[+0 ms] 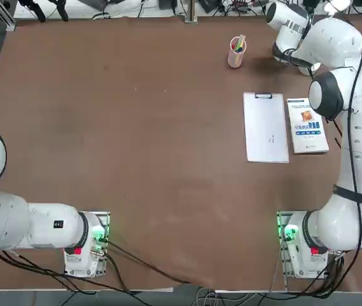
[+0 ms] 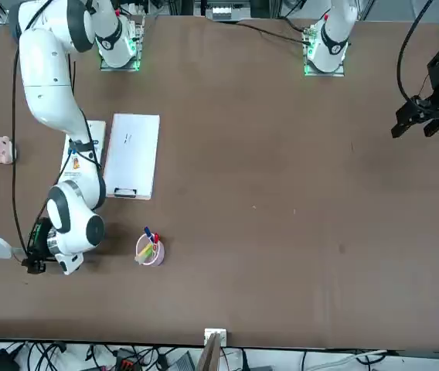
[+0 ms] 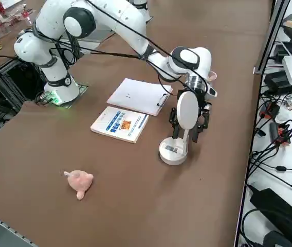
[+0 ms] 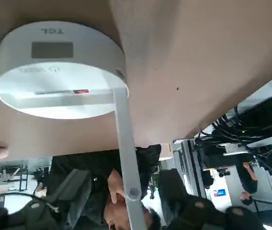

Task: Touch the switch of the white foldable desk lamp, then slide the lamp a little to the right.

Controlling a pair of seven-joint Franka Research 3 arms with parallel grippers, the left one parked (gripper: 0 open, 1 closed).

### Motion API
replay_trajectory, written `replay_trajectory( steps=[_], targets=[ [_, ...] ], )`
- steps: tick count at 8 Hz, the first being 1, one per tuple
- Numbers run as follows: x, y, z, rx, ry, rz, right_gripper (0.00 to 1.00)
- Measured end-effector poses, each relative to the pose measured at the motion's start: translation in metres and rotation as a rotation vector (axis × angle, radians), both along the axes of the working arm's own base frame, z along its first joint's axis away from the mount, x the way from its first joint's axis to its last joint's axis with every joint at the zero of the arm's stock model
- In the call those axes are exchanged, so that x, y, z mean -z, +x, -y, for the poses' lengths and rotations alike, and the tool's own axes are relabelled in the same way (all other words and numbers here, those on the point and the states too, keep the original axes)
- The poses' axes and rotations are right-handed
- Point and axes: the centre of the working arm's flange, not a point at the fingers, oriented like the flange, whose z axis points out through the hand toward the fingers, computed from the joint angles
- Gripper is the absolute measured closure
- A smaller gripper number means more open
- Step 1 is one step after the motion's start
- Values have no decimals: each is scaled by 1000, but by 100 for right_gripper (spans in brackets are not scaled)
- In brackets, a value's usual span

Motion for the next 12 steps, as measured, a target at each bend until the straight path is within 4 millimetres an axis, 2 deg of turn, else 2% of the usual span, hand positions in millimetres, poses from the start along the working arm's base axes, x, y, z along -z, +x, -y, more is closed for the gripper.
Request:
replay_trajectory(
  steps=[2,3,9,10,12],
  targets=[
    [0,1,-1,-6,5,3,65],
    [0,1,-2,-9,5,5,82],
    [-2,2,0,1,12,5,83],
    [-4,2,5,34,36,9,83],
    [-14,-1,29,135,80,6,83]
  ],
)
